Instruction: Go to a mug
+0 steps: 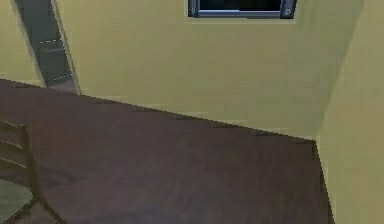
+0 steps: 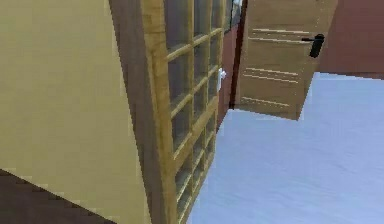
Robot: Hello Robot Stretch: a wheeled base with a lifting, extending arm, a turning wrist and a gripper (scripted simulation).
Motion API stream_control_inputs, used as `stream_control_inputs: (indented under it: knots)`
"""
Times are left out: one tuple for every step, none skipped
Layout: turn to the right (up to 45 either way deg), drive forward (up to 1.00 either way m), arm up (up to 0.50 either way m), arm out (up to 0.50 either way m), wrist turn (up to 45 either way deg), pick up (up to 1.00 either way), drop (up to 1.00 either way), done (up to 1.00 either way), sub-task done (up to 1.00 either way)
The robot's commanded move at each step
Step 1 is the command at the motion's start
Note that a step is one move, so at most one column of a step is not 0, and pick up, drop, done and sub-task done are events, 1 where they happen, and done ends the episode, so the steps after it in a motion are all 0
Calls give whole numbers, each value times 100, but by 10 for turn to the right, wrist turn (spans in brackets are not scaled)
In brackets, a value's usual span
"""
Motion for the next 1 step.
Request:
stream_control_inputs:
  knots:
    - [-210, 0, 0, 0, 0, 0, 0, 0, 0]
